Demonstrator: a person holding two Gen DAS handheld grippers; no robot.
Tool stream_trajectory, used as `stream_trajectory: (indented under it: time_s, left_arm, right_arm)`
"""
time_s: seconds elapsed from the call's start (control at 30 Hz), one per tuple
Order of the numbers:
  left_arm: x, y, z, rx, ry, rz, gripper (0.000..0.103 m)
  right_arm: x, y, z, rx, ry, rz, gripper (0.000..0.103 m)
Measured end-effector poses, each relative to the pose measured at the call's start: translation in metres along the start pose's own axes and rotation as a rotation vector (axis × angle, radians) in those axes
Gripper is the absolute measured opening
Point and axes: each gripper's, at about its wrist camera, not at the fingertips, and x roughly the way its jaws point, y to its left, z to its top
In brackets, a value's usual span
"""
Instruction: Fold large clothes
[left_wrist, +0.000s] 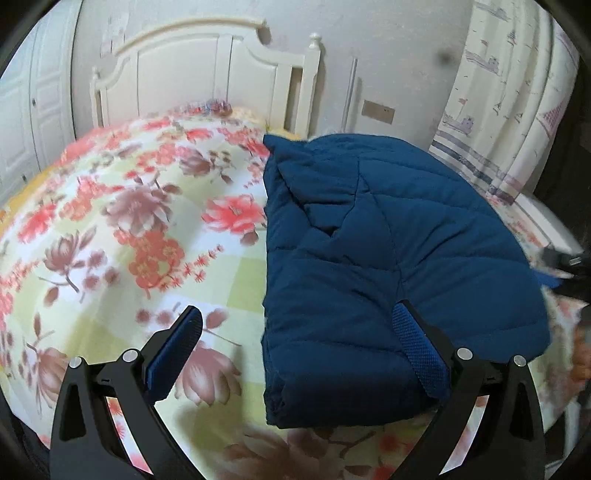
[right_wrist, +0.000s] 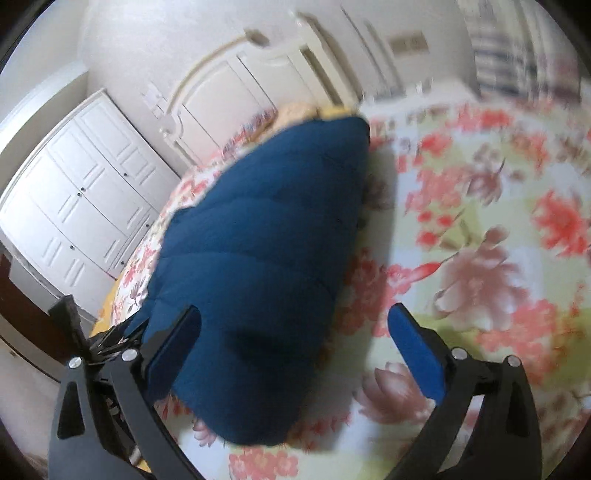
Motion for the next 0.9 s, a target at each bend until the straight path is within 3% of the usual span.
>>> stream_trajectory:
  time_s: [0.07,0.13,0.2,0.3,0.4,0.53,0.6,0.67,0.73,0.8,0.9]
  left_arm:
    - [-0.002,0.018,0.014,-0.110,0.077,-0.181,0.098]
    - [0.001,0.039,0.029,-0.243,0.106,-0.313,0.098]
    - [0.012,0.053,0.045,-0.295,0.142,-0.325,0.098]
    - [0.051,0.061,0.065,-0.270,0.264,-0.316,0.099]
    - [0.093,0.066,0.059,-0.344,0.449,-0.462,0.099]
    - [0.096,0.060,0.051,-0.330,0.434,-0.571,0.097]
    - [0.099,0.052,0.048,-0.341,0.424,-0.618,0.081]
    - [0.099,0.041,0.053,-0.326,0.368,-0.643,0.068]
    - [0.096,0.025,0.065,-0.278,0.318,-0.634,0.058]
    - [0.098,-0.001,0.084,-0.214,0.264,-0.610,0.051]
    - [0.114,-0.031,0.111,-0.199,0.225,-0.643,0.050]
  right_arm:
    - [0.014,-0.009,0.004,0.055,0.034,0.038,0.100]
    - [0.021,-0.013,0.005,0.101,0.035,0.107,0.100]
    - [0.028,-0.018,0.007,0.124,0.050,0.143,0.100]
    - [0.036,-0.021,0.009,0.152,0.074,0.193,0.101]
    - [0.045,-0.023,0.009,0.174,0.112,0.241,0.101]
    - [0.054,-0.005,0.008,0.091,0.136,0.294,0.100]
    - [0.052,0.005,0.010,0.031,0.097,0.263,0.089]
    - [0.043,0.007,0.012,-0.003,0.047,0.236,0.065]
    - [0.028,0.012,0.020,-0.066,-0.025,0.188,0.059]
    - [0.017,0.011,0.033,-0.090,-0.075,0.144,0.057]
    - [-0.002,-0.005,0.057,-0.082,-0.157,0.103,0.056]
